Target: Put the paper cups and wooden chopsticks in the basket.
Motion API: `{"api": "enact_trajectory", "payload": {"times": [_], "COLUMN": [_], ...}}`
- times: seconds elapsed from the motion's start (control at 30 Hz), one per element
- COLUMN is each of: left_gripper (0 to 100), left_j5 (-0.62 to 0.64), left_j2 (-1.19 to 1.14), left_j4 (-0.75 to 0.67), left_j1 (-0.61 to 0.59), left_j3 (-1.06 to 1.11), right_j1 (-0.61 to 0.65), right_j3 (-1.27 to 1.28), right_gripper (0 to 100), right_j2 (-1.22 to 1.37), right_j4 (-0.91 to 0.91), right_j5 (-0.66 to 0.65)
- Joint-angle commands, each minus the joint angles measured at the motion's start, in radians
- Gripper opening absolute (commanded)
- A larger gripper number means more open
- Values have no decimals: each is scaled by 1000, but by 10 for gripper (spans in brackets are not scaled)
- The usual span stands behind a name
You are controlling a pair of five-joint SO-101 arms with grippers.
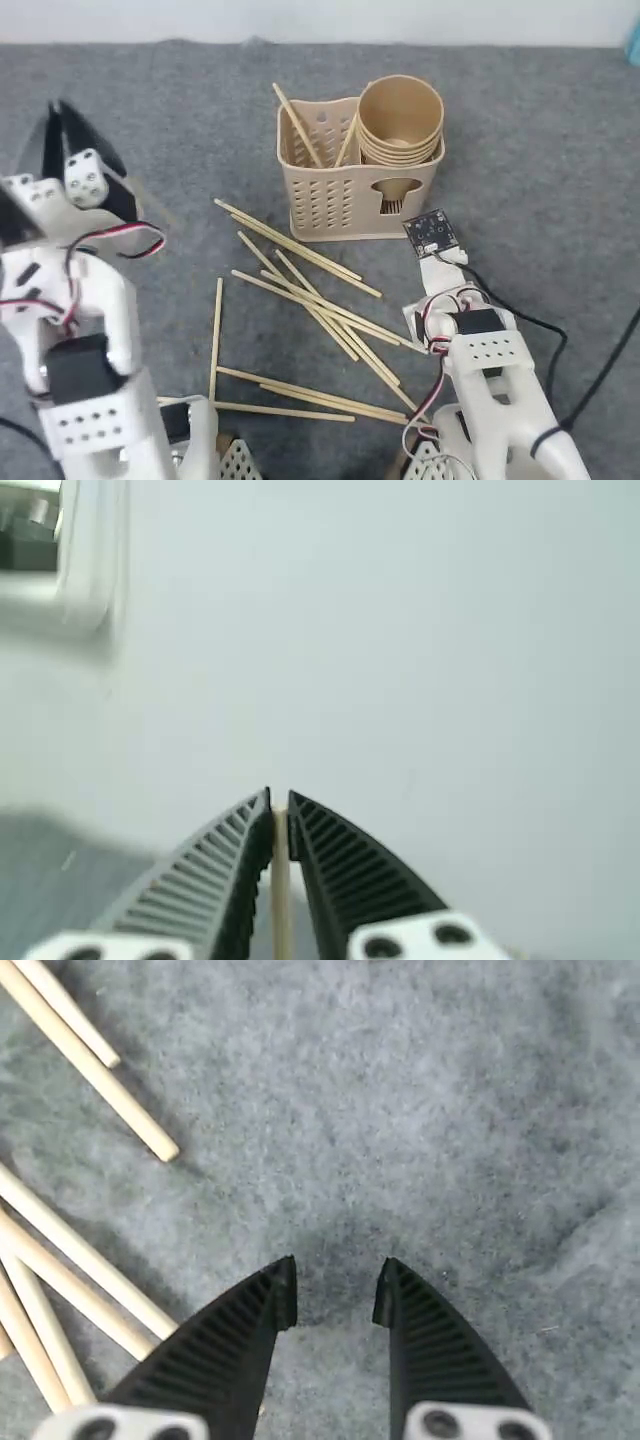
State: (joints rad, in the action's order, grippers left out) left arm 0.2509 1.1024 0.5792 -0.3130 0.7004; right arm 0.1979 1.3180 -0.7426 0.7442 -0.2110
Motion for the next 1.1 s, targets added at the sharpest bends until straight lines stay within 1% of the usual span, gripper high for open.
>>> {"api": "enact_trajectory", "payload": {"times": [0.0, 0.2, 0.3, 0.37, 0.5, 0.6, 0.77, 0.87, 1.0, 1.07], "left_gripper": [11, 11, 11, 11, 11, 11, 11, 12, 15, 59], "left_j5": [-8, -14, -14, -14, -8, -8, -14, -14, -14, -14], "left_j2": [26, -9, -95, -178, -310, -338, -347, -347, -347, -345], "left_j4": [-296, -577, -671, -674, -674, -655, -563, -605, -695, -697], "left_j1": [109, 365, 434, 457, 460, 463, 485, 489, 491, 491], "left_j3": [-44, -51, -90, -137, -179, -137, -21, 70, 162, 174], "right_j1": [-12, -12, -12, -12, -13, -13, -12, -12, -12, -12], "right_j3": [-5, -5, -5, -5, -6, -8, -8, -8, -8, -8], "right_gripper": [136, 136, 136, 136, 136, 136, 136, 136, 136, 136], "right_j2": [-27, -25, -25, -25, -25, -25, -25, -25, -25, -25], "right_j4": [-18, -21, -21, -21, -24, -25, -27, -27, -27, -27], "right_j5": [-8, -8, -8, -11, -15, -15, -15, -15, -15, -15]}}
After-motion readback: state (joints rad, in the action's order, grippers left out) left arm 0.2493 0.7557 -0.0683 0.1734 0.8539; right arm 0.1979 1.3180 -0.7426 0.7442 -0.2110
